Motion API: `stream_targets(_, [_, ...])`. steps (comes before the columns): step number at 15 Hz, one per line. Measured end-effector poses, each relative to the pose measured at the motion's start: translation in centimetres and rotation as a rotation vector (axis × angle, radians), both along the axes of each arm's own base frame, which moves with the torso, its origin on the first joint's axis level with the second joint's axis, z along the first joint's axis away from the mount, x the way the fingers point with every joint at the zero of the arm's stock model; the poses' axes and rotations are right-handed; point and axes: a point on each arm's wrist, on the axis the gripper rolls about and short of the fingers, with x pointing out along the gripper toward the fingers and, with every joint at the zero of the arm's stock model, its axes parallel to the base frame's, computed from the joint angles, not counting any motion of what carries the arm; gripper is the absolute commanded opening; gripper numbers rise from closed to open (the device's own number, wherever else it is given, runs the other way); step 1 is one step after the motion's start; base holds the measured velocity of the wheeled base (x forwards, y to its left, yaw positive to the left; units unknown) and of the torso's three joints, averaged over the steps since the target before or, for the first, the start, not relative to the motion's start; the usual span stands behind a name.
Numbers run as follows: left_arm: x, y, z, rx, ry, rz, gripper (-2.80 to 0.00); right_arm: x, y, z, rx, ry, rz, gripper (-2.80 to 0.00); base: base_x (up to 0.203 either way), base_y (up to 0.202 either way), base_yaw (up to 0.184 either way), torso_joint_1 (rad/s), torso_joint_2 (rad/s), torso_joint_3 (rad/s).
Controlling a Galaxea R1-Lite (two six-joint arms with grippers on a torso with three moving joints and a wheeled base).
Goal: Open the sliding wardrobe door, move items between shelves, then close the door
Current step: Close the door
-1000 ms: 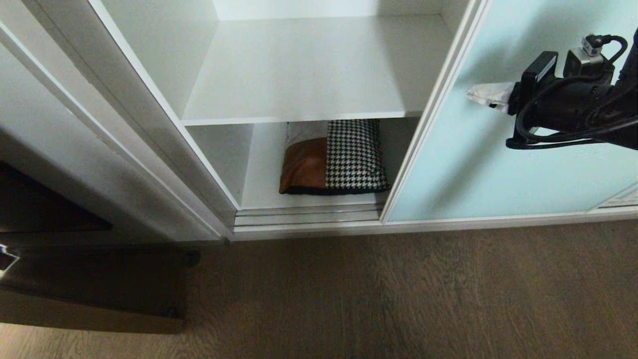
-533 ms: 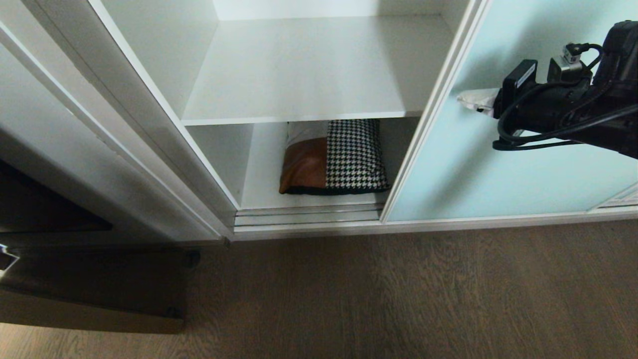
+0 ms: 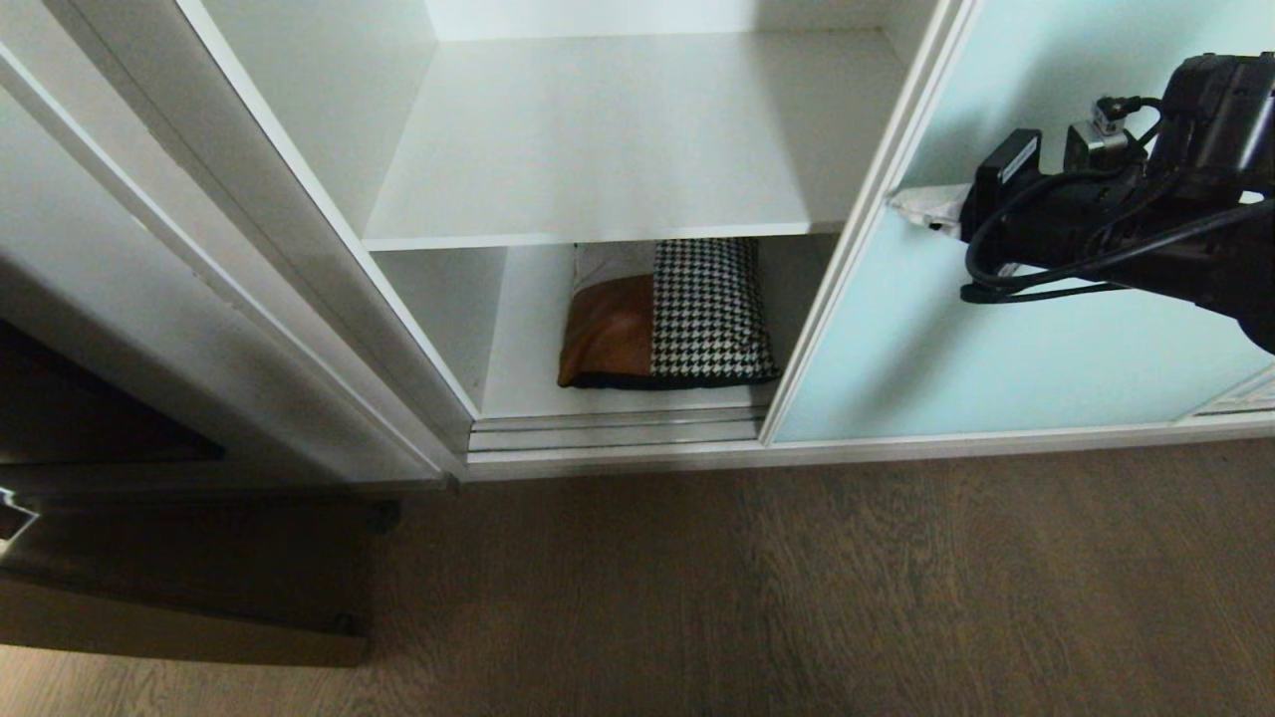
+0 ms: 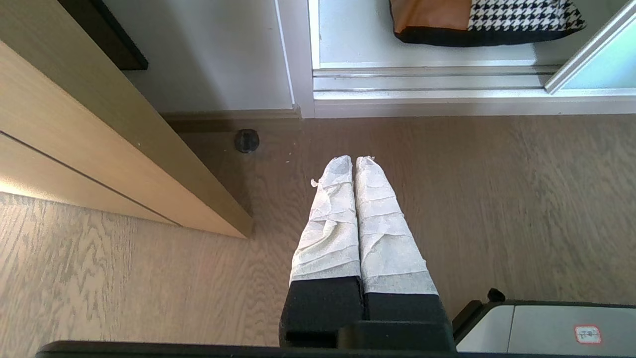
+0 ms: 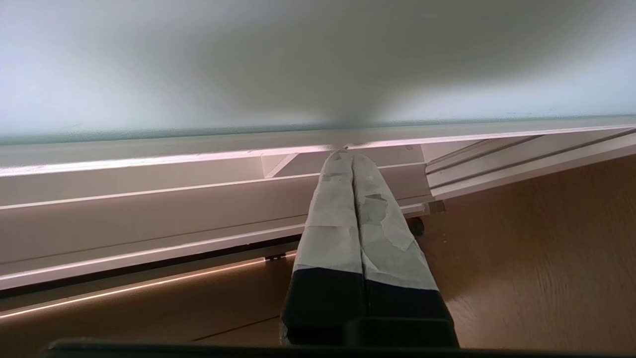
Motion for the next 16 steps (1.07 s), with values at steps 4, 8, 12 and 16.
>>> stream_targets(4, [0.0, 0.0, 0.0, 0.000, 0.000, 0.000, -2.80, 0.1, 0.0, -0.2, -0.002, 0.008, 0.003, -2.80, 0.000, 0.000, 0.000, 0.000, 0.00, 0.000])
stream_targets(8, [0.0, 0.0, 0.0, 0.000, 0.000, 0.000, -2.80, -0.4, -0.4, 0.2, 0.002, -0.003, -0.008, -2.80, 0.000, 0.000, 0.000, 0.000, 0.00, 0.000])
stream_targets(12, [0.0, 0.0, 0.0, 0.000, 0.000, 0.000, -2.80, -0.3, -1.0, 0.3, 0.003, -0.007, -0.028, -2.80, 0.000, 0.000, 0.000, 0.000, 0.00, 0.000])
stream_targets(16, [0.0, 0.0, 0.0, 0.000, 0.000, 0.000, -2.80, 0.5, -1.1, -0.1, 0.001, 0.003, -0.034, -2.80, 0.000, 0.000, 0.000, 0.000, 0.00, 0.000])
